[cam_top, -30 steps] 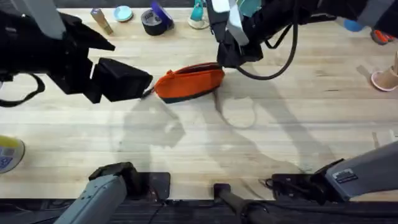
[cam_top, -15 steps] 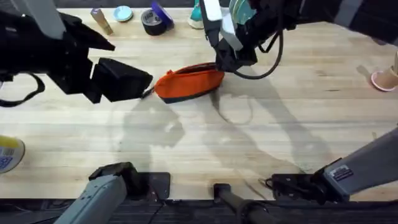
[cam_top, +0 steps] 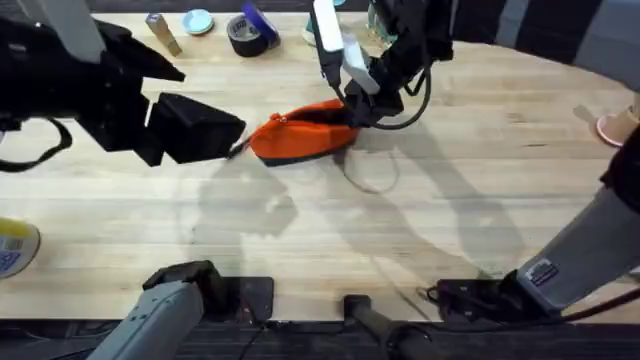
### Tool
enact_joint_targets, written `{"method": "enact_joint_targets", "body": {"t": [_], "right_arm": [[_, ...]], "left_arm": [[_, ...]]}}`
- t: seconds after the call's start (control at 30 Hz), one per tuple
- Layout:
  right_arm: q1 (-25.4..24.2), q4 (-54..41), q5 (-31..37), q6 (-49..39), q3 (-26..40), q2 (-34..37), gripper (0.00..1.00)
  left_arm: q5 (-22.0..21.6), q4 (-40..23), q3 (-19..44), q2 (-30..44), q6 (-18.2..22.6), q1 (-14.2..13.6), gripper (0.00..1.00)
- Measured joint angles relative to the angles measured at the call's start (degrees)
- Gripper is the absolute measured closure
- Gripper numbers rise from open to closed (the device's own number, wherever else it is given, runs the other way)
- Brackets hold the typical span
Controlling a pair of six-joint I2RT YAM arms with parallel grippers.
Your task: Unzip the bag, pick up the pens from the table one at a time and place them inside, then zip the bag closed.
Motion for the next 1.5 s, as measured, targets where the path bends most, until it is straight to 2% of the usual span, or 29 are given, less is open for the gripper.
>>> {"method": "enact_joint_targets", "body": {"t": [0.27, 0.3, 0.33, 0.5, 0.53, 1.13, 1.3, 1.5], "right_arm": [[0.0, 0.2, 0.0, 0.0, 0.0, 0.1, 0.965], [0.0, 0.2, 0.0, 0.1, 0.0, 0.1, 0.894], [0.0, 0.2, 0.1, 0.0, 0.0, 0.1, 0.767], [0.0, 0.8, 1.0, -0.2, 0.1, 0.1, 0.06], [0.0, 0.8, 1.1, -0.3, 0.1, 0.1, 0.019], [0.0, 0.6, 1.1, 1.0, 0.3, 0.1, 0.006], [0.1, 0.1, 1.1, 6.0, 1.3, -0.6, 0.006], [0.3, 0.0, 1.1, 15.5, 3.1, -5.5, 0.006]], "left_arm": [[0.0, 0.0, 0.0, 0.0, 0.0, 0.0, 0.006], [0.0, 0.0, 0.0, 0.0, 0.0, 0.0, 0.006], [0.0, 0.0, 0.0, 0.0, 0.0, 0.0, 0.004], [0.0, 0.0, 0.0, 0.0, -0.2, 0.0, 0.004], [0.0, 0.0, 0.0, 0.0, -0.2, 0.0, 0.006], [0.0, 0.0, 0.0, 0.0, -0.2, 0.0, 0.006], [0.0, 0.0, 0.0, 0.0, -0.2, 0.0, 0.006], [0.0, 0.0, 0.0, 0.0, -0.2, 0.0, 0.006]]}}
